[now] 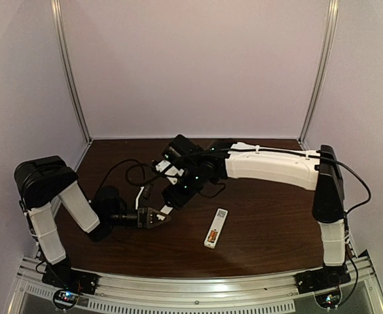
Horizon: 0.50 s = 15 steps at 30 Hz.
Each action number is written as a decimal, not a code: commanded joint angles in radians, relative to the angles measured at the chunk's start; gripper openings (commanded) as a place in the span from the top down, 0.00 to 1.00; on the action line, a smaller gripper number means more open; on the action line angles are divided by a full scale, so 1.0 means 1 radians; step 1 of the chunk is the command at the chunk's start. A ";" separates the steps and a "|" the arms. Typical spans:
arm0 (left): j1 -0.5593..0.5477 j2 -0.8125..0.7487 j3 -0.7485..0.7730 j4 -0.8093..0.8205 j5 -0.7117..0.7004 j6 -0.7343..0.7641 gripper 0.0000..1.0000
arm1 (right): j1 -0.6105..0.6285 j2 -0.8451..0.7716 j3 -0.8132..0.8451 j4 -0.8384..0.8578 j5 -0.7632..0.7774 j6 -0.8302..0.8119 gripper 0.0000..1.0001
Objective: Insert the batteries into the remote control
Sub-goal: Pass from the right arm to the left, then pass from the left arm to the right
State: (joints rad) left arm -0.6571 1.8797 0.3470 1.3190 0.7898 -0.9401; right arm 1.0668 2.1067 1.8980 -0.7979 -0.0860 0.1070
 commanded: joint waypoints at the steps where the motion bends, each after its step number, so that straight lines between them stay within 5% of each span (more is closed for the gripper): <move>1: 0.007 -0.101 0.015 0.207 0.003 0.133 1.00 | -0.075 -0.224 -0.092 0.129 -0.039 0.064 0.26; 5: 0.007 -0.282 0.073 -0.220 -0.060 0.385 1.00 | -0.166 -0.412 -0.259 0.293 -0.132 0.133 0.01; 8: 0.007 -0.438 0.112 -0.459 -0.118 0.586 1.00 | -0.259 -0.590 -0.437 0.478 -0.227 0.174 0.00; 13: 0.007 -0.569 0.118 -0.402 -0.103 0.588 1.00 | -0.340 -0.762 -0.656 0.736 -0.392 0.189 0.00; 15: 0.004 -0.591 0.170 -0.429 -0.055 0.586 1.00 | -0.330 -0.787 -0.701 0.809 -0.468 0.185 0.13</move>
State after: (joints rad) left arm -0.6552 1.3270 0.4484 0.9684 0.6960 -0.4339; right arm 0.7200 1.3594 1.2934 -0.2222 -0.3515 0.2733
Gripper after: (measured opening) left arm 0.009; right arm 0.977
